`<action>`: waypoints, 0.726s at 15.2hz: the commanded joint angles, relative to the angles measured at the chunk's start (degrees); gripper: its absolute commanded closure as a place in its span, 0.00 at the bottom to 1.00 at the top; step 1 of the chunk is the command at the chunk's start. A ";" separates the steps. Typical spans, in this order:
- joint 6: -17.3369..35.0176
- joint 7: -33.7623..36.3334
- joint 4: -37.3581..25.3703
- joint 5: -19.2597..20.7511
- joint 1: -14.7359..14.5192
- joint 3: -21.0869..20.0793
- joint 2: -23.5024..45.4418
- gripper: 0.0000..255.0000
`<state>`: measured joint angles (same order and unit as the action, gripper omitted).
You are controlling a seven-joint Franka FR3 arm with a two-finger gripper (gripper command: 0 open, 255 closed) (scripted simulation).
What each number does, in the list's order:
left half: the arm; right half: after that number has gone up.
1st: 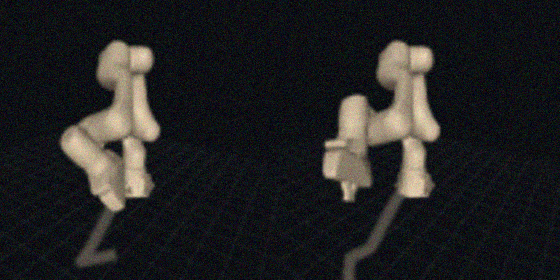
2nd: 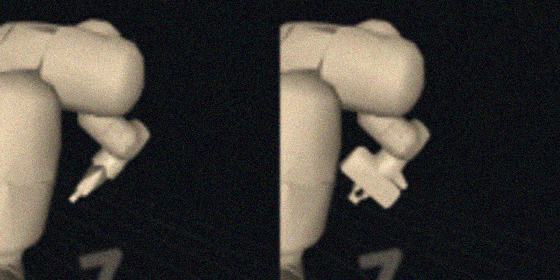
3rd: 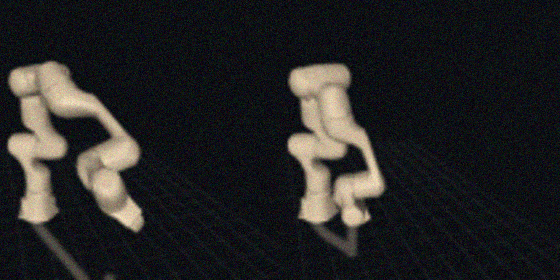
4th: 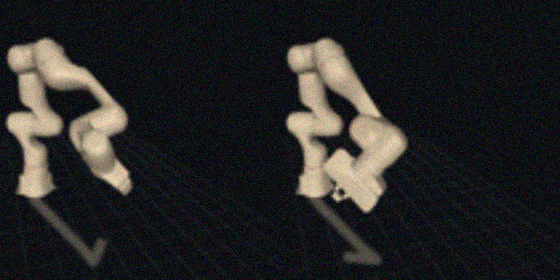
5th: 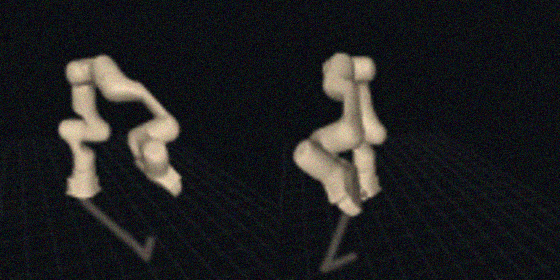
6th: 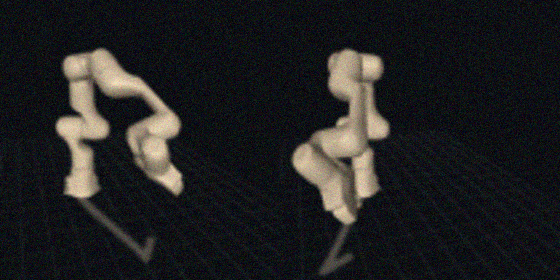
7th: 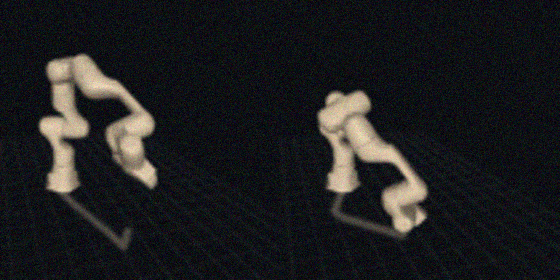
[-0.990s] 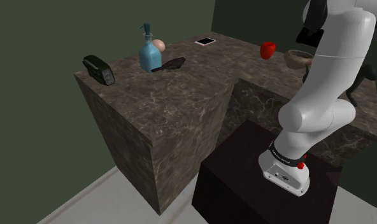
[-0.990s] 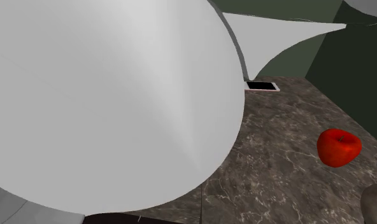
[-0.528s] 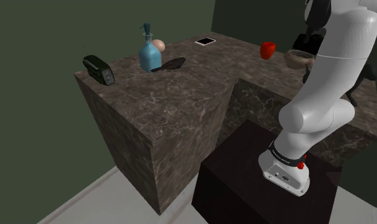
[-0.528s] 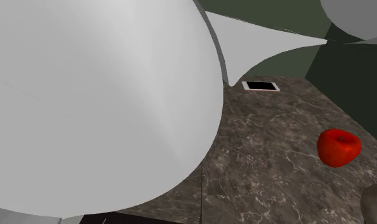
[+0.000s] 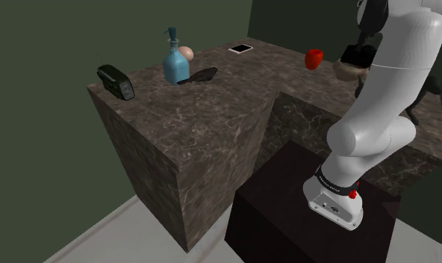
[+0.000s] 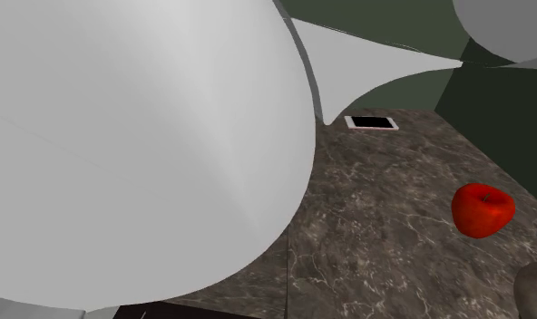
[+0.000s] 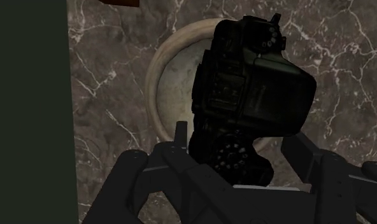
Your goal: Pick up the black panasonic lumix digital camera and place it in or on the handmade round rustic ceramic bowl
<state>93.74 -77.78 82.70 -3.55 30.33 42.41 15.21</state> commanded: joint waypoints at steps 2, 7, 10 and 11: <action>0.01 0.00 -0.02 0.00 0.00 0.00 0.00 0.00; -4.33 -0.40 -5.36 -0.78 0.85 0.00 1.19 0.00; -8.51 -0.90 -10.91 -1.85 2.06 -0.04 2.80 0.00; -8.51 -0.90 -10.91 -1.84 2.06 -0.04 2.80 0.00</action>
<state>85.73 -78.56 72.53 -5.18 32.15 42.38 17.67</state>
